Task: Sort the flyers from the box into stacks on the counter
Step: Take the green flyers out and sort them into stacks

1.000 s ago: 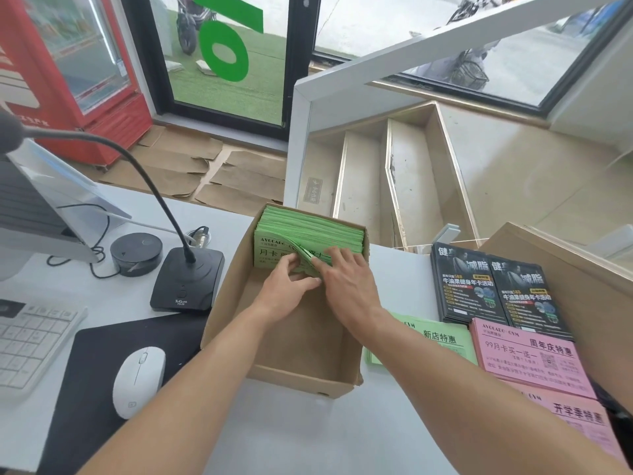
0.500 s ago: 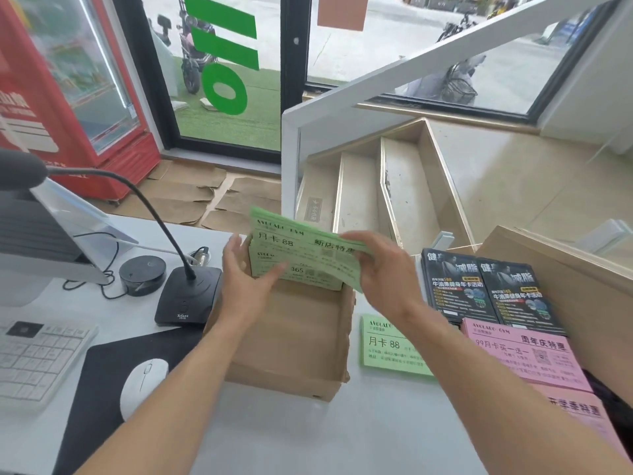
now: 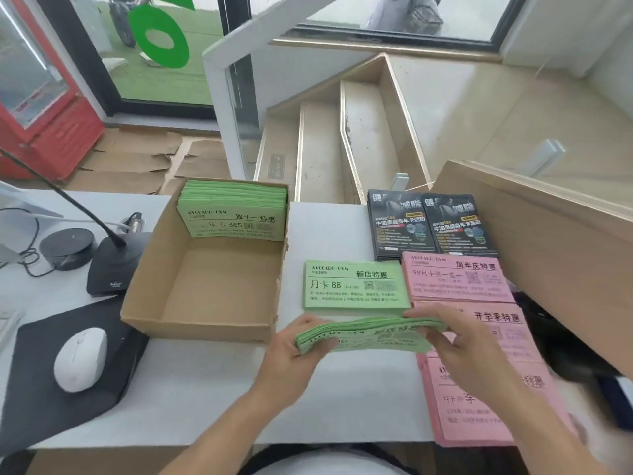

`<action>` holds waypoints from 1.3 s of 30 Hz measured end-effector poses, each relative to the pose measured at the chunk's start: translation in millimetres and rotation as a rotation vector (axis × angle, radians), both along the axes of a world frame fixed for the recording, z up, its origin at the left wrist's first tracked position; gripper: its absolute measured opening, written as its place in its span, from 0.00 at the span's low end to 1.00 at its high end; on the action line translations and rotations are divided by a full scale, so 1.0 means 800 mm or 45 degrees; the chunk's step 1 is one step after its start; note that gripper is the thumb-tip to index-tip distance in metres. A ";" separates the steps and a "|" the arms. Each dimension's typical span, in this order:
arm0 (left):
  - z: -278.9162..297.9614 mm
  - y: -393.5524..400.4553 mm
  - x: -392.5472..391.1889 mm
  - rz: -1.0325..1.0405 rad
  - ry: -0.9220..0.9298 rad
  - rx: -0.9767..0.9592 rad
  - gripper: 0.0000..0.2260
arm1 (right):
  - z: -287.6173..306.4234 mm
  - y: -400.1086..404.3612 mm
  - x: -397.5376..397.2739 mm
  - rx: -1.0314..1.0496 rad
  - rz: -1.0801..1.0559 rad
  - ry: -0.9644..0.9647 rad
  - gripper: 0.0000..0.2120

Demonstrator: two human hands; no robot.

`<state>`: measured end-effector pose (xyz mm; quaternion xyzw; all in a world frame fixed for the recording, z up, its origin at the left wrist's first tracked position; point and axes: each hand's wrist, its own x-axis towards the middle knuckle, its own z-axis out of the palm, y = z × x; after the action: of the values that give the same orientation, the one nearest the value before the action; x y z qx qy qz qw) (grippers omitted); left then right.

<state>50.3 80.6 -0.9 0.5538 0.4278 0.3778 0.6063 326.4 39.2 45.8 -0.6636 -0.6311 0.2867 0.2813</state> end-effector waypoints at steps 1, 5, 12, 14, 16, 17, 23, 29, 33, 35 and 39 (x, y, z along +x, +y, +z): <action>-0.011 -0.006 0.002 0.014 0.040 0.003 0.07 | -0.016 -0.009 0.001 0.006 -0.003 0.003 0.26; -0.033 -0.014 -0.004 0.003 0.217 -0.004 0.10 | -0.058 -0.029 -0.004 -0.003 0.036 -0.030 0.26; -0.035 -0.024 0.008 0.099 0.290 -0.159 0.05 | -0.081 -0.029 -0.006 0.073 0.089 -0.122 0.19; -0.031 -0.023 0.011 0.137 0.246 -0.163 0.04 | -0.077 -0.028 -0.005 0.103 0.055 -0.111 0.19; -0.029 -0.020 0.009 0.147 0.252 -0.147 0.04 | -0.076 -0.028 -0.002 0.099 0.078 -0.099 0.19; -0.030 -0.019 0.008 0.139 0.268 -0.156 0.04 | -0.077 -0.029 -0.001 0.075 0.100 -0.095 0.18; -0.047 -0.024 0.011 0.251 0.252 -0.273 0.07 | -0.079 -0.023 -0.002 -0.051 0.113 -0.095 0.16; -0.053 -0.002 0.032 0.285 0.489 -0.316 0.07 | -0.081 0.013 -0.004 -0.232 0.038 -0.217 0.18; -0.065 0.018 0.032 0.271 0.769 -0.290 0.06 | -0.090 0.030 -0.022 -0.157 0.035 -0.660 0.20; -0.068 0.022 0.030 0.243 0.808 -0.288 0.07 | -0.098 0.032 -0.027 -0.087 0.015 -0.792 0.22; -0.066 0.023 0.034 0.222 0.932 -0.224 0.09 | -0.112 0.020 -0.036 0.007 -0.029 -0.869 0.25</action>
<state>77.5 99.2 -53.7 0.5594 0.6921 0.1671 0.4245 297.9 55.1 -43.8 -0.7276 -0.6821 0.0432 0.0589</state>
